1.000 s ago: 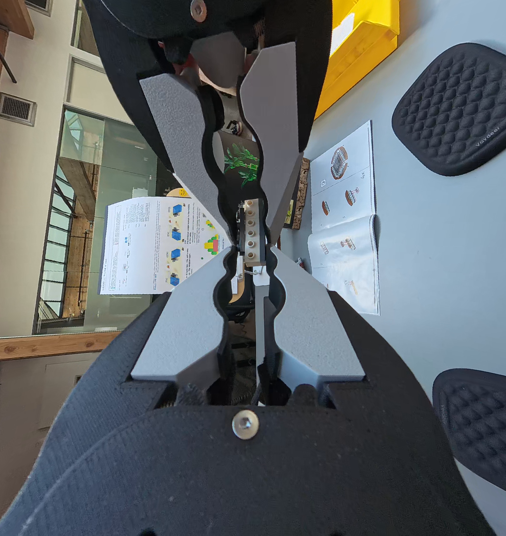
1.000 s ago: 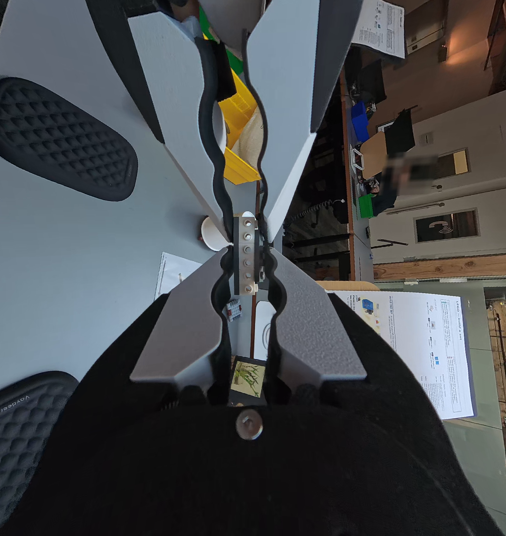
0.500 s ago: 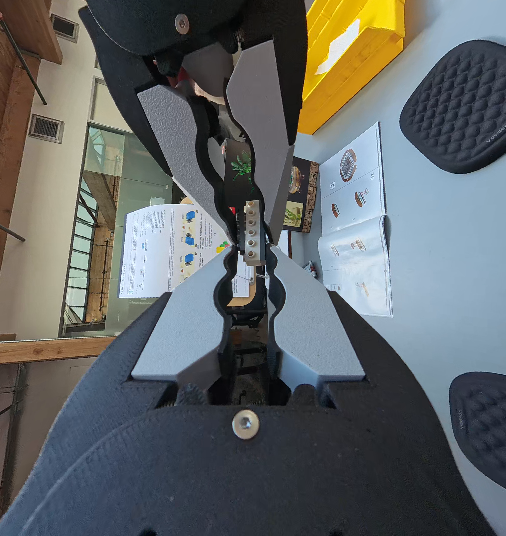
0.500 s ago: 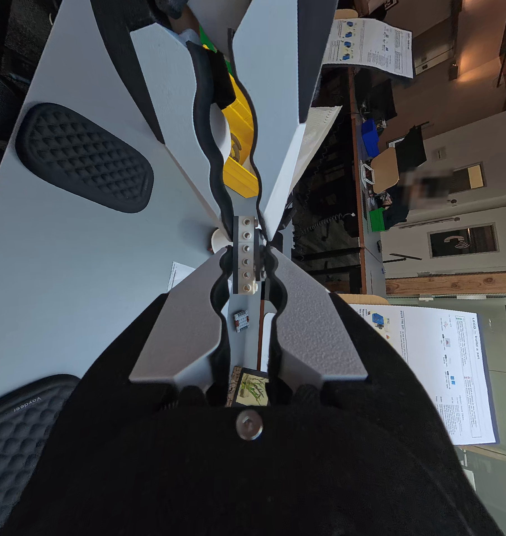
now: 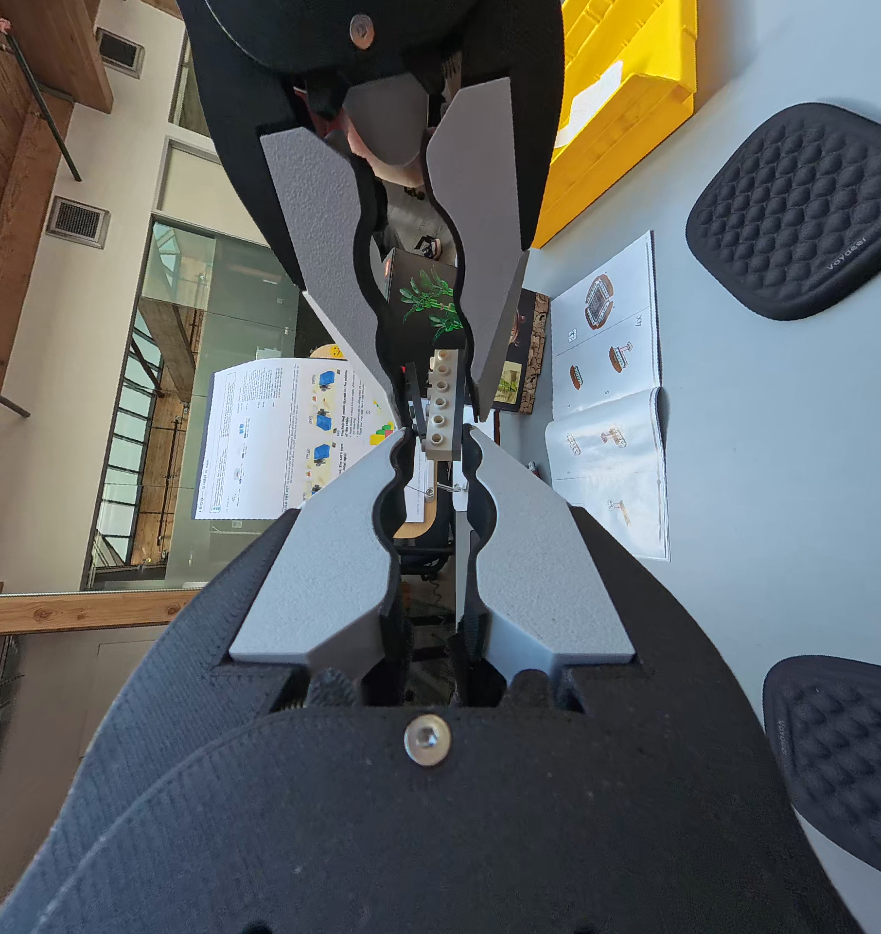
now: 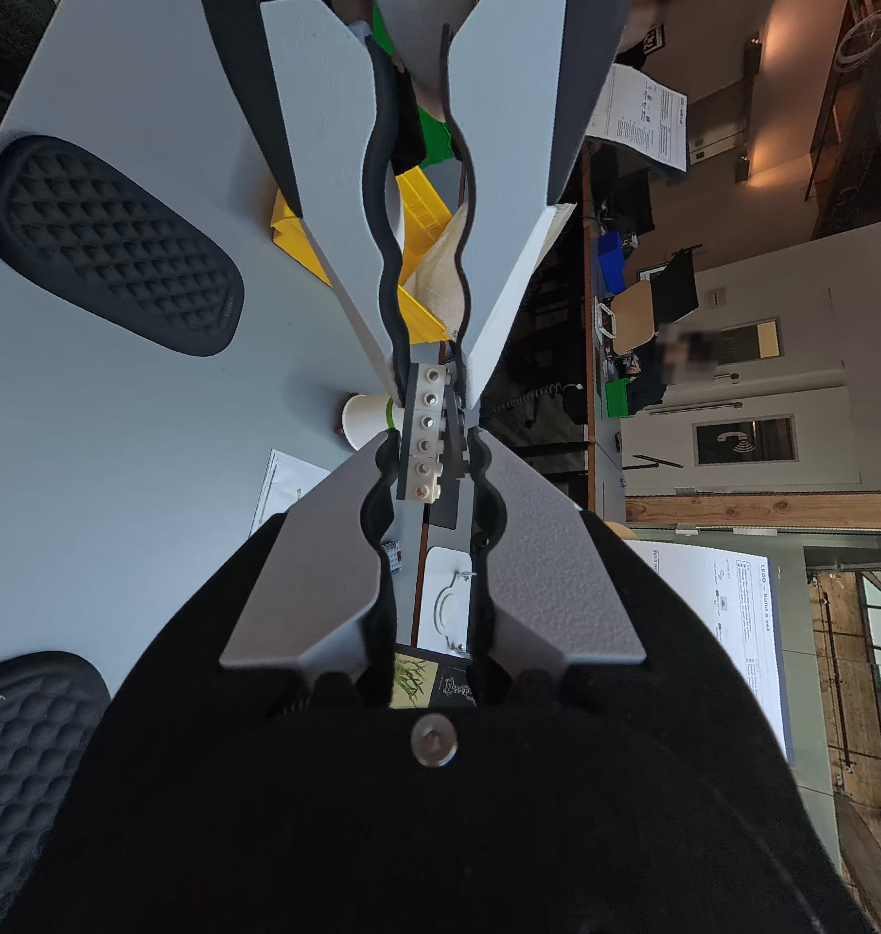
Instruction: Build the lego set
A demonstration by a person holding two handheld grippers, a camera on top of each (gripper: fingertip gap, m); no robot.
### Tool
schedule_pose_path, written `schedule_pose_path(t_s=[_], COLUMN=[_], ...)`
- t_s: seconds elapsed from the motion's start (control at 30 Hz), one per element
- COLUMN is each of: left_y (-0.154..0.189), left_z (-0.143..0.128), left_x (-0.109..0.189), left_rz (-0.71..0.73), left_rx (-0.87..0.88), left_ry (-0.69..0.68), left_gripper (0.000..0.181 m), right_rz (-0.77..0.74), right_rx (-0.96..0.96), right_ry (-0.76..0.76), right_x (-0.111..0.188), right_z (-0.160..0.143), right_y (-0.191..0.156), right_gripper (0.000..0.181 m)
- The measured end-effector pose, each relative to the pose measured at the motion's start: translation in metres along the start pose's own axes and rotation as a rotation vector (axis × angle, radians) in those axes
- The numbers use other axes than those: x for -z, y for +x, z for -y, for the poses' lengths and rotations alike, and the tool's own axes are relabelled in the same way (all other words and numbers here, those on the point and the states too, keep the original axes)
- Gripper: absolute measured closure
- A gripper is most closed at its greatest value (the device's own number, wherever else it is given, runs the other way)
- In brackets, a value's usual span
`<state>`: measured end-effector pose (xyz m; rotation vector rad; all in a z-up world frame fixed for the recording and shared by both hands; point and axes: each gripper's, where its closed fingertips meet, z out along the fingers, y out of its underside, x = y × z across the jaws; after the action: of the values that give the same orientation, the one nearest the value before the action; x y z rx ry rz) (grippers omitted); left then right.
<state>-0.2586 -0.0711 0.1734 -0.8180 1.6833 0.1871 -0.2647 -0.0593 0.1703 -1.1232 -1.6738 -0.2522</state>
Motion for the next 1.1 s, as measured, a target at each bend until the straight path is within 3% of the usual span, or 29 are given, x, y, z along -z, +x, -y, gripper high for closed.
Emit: schedule_pose_path(t_s=[0.5,0.93,1.1], left_y=[0.005,0.012,0.007], left_z=[0.006,0.014,0.018], left_x=[0.006,0.016,0.023], left_rz=[-0.030,-0.045,-0.001], left_rx=[0.017,-0.005,-0.004], left_ry=[0.055,0.112,0.135], left_gripper=[0.164,0.164,0.164], right_rz=[-0.163,-0.089,-0.152], right_rx=[0.288,0.268,0.274], right_ry=[-0.012,0.014,0.051], right_x=[0.007,0.012,0.016], right_z=[0.001,0.012,0.019], right_y=[-0.004,-0.014,-0.006], right_gripper=[0.157,0.159,0.159])
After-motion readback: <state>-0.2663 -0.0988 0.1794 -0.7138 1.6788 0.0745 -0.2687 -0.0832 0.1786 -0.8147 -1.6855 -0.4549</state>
